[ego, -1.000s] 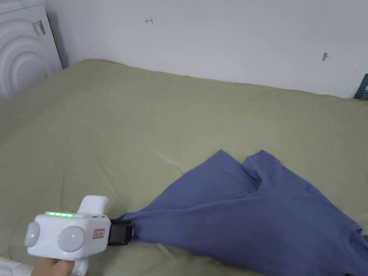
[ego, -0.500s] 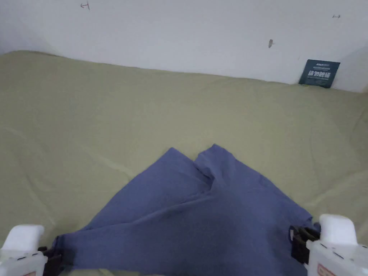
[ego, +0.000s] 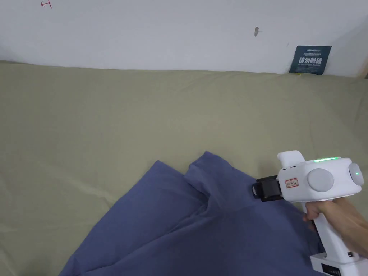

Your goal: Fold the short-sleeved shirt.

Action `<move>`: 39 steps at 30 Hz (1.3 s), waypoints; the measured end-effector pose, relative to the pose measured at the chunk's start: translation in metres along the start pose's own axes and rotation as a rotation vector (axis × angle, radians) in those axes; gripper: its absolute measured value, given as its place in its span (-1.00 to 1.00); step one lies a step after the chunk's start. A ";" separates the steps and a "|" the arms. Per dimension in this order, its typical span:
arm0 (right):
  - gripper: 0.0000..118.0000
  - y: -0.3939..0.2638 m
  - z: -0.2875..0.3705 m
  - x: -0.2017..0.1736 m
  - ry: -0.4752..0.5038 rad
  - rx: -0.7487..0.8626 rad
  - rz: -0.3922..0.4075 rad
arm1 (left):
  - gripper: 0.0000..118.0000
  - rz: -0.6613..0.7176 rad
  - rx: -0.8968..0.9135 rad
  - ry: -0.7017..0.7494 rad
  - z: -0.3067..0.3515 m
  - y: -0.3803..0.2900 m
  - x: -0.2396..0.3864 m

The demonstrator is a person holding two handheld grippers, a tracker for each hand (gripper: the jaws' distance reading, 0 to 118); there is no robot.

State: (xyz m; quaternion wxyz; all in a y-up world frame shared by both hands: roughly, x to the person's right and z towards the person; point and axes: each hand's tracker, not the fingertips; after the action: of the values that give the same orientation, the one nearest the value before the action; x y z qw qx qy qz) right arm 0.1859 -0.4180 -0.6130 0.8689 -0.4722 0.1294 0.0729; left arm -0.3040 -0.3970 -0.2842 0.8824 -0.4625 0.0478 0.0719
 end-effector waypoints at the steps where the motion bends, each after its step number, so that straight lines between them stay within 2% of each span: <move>1: 0.58 0.001 -0.006 0.001 -0.001 -0.019 0.023 | -0.91 -0.003 0.003 0.001 0.000 0.001 0.000; 4: 0.58 -0.004 -0.026 0.006 0.034 -0.109 0.002 | -0.91 -0.011 0.000 0.002 -0.002 0.005 0.002; 6: 0.58 -0.002 -0.020 0.005 0.025 -0.080 -0.021 | -0.91 -0.018 -0.008 0.007 -0.005 0.006 0.003; 7: 0.54 -0.003 -0.015 0.002 0.011 -0.078 -0.006 | -0.91 -0.016 -0.013 0.007 -0.006 0.007 0.003; 8: 0.26 -0.003 -0.008 -0.002 -0.005 -0.086 0.032 | -0.91 -0.015 -0.018 0.008 -0.007 0.008 0.004; 9: -0.22 -0.002 0.002 -0.004 -0.006 -0.078 0.063 | -0.91 -0.016 -0.021 0.012 -0.008 0.009 0.005; 10: -0.96 -0.003 0.013 -0.006 -0.002 -0.050 0.077 | -0.91 -0.016 -0.022 0.012 -0.007 0.010 0.006; 11: -0.96 -0.004 0.029 -0.007 -0.005 0.017 0.070 | -0.91 -0.019 -0.017 0.010 -0.006 0.011 0.005; 12: -0.96 -0.004 0.042 -0.006 0.004 0.007 0.054 | -0.91 -0.022 -0.010 0.012 -0.007 0.011 -0.001; 13: -0.96 -0.004 0.063 -0.006 0.042 0.048 0.029 | -0.91 -0.025 0.003 0.020 -0.004 0.014 -0.001; 14: -0.96 0.000 0.086 -0.008 0.039 0.086 0.044 | -0.91 -0.024 0.023 0.022 0.003 0.019 -0.001; 16: -0.96 0.004 0.133 -0.011 0.006 0.161 0.087 | -0.91 -0.027 0.067 0.011 0.028 0.033 0.011; 19: -0.96 0.010 0.214 -0.011 -0.003 0.285 0.098 | -0.91 -0.031 0.154 -0.020 0.069 0.061 0.023; 22: -0.96 0.014 0.299 -0.007 -0.022 0.405 0.079 | -0.91 -0.033 0.244 -0.082 0.115 0.096 0.035; 26: -0.96 0.015 0.397 -0.002 -0.089 0.547 0.064 | -0.91 -0.106 0.361 -0.049 0.173 0.149 0.064; 29: -0.96 0.013 0.453 0.004 -0.118 0.634 0.036 | -0.91 -0.104 0.435 -0.052 0.212 0.188 0.082; 33: -0.96 0.019 0.490 0.019 -0.172 0.712 -0.019 | -0.91 -0.120 0.505 0.004 0.251 0.229 0.105; 39: -0.96 0.029 0.518 0.035 -0.177 0.760 -0.070 | -0.91 -0.106 0.520 0.043 0.285 0.271 0.120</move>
State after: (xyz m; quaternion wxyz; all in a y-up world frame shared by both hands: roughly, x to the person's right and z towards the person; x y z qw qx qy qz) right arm 0.2930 0.0325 -0.3769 0.9916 -0.1127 0.0554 0.0305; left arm -0.2265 -0.0003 -0.3600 0.9729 -0.2236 0.0590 0.0009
